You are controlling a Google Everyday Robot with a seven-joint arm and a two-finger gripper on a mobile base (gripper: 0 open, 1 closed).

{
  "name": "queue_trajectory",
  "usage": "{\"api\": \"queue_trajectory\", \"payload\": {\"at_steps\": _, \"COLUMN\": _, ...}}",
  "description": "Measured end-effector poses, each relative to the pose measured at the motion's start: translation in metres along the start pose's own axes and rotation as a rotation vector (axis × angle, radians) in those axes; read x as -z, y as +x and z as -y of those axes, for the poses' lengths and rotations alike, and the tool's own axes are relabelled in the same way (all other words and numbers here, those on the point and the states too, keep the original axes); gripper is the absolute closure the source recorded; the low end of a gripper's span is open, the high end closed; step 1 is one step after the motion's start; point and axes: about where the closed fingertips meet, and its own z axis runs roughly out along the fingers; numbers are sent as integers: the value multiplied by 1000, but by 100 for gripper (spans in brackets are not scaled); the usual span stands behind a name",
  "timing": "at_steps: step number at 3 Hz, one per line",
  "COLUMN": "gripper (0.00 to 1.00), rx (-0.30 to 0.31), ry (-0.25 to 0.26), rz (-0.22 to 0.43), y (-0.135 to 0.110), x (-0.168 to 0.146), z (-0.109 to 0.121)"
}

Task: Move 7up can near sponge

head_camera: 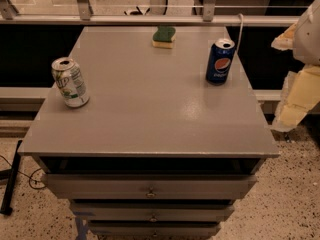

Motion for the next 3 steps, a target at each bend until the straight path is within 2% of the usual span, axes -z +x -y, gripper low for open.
{"api": "queue_trajectory", "payload": {"at_steps": 1, "gripper": 0, "rx": 0, "ry": 0, "rz": 0, "y": 0, "x": 0, "z": 0}}
{"api": "queue_trajectory", "payload": {"at_steps": 2, "gripper": 0, "rx": -13, "ry": 3, "rz": 72, "y": -13, "x": -14, "z": 1}}
{"api": "queue_trajectory", "payload": {"at_steps": 3, "gripper": 0, "rx": -29, "ry": -6, "rz": 215, "y": -53, "x": -48, "z": -2}}
